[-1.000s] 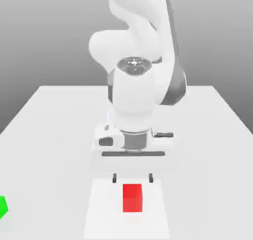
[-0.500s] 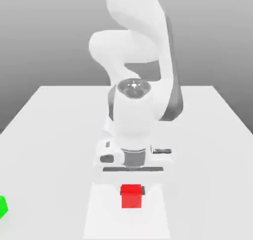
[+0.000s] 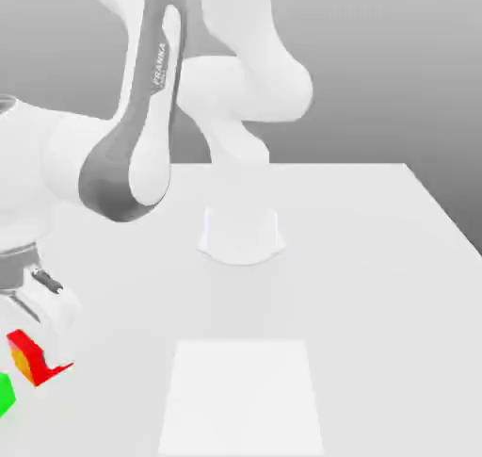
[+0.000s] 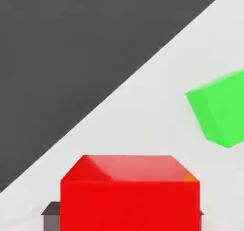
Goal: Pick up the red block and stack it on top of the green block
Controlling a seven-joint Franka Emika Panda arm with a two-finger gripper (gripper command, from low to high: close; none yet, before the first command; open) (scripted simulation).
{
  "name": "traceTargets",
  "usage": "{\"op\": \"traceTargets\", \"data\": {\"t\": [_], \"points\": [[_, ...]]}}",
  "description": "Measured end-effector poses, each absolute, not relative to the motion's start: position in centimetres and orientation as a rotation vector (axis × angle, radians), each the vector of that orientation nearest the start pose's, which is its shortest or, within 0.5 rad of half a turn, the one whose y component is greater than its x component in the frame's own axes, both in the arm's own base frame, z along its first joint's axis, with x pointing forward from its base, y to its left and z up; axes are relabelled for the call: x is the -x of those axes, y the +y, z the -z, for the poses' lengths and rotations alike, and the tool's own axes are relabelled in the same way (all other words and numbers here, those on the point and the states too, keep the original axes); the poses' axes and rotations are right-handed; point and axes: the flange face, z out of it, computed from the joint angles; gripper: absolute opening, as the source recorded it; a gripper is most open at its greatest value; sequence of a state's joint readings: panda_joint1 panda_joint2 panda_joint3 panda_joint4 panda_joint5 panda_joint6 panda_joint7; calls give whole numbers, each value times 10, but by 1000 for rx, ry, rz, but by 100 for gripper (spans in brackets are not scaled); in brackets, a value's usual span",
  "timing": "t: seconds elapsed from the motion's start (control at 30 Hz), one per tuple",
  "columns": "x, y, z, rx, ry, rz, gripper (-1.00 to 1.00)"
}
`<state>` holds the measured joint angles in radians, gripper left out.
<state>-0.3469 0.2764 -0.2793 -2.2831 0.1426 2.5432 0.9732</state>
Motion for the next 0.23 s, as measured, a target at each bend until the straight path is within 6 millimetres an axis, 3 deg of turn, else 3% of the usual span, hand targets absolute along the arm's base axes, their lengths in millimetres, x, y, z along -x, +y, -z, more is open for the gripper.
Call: {"op": "traceTargets", "data": {"t": [0.03,0.1,0.13,0.23], "points": [[-426,-330,-227,2019,2403,-2,-100],[-423,-341,-199,1988,2431,0,-100],[-422,-342,-188,1982,2436,0,100],[-422,-342,-188,1982,2436,0,100]]}}
